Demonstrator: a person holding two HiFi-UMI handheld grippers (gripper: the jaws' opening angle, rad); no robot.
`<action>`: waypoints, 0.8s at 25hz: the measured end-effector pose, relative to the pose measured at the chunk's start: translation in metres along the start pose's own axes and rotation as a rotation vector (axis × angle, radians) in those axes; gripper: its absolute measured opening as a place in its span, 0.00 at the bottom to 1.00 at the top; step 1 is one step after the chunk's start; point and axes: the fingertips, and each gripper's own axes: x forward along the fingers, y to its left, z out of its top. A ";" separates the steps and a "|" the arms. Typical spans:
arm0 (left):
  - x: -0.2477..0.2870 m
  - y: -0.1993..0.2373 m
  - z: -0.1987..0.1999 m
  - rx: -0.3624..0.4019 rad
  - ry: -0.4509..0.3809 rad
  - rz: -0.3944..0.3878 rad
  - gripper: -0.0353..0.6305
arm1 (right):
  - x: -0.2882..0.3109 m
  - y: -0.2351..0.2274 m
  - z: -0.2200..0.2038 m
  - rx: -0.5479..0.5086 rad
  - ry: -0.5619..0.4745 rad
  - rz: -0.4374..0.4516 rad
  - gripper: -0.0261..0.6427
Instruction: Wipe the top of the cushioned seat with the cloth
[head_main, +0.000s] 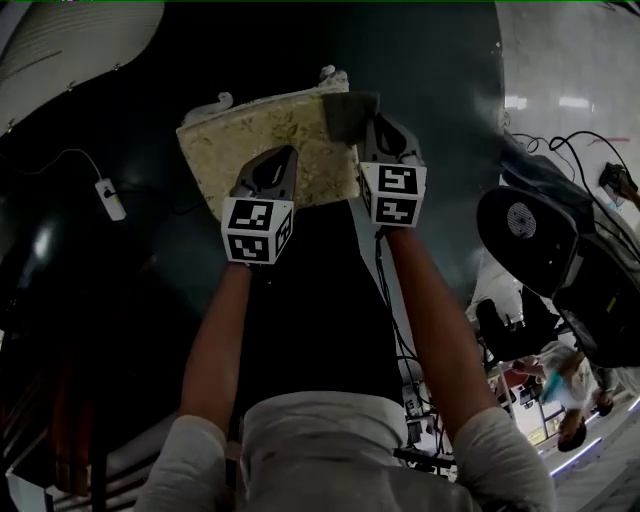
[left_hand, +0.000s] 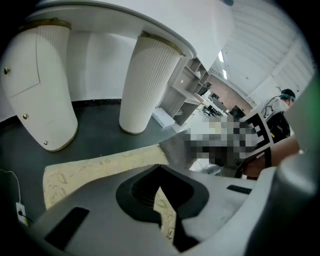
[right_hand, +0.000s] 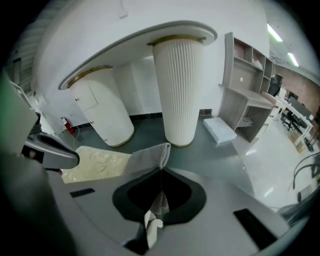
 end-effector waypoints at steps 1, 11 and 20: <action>-0.006 0.001 0.001 -0.009 -0.013 0.008 0.07 | -0.007 0.003 0.008 -0.014 -0.023 0.000 0.06; -0.143 -0.007 0.030 -0.059 -0.174 0.117 0.07 | -0.125 0.080 0.072 -0.131 -0.154 0.068 0.06; -0.304 -0.057 0.095 -0.004 -0.418 0.187 0.07 | -0.293 0.152 0.138 -0.120 -0.359 0.216 0.06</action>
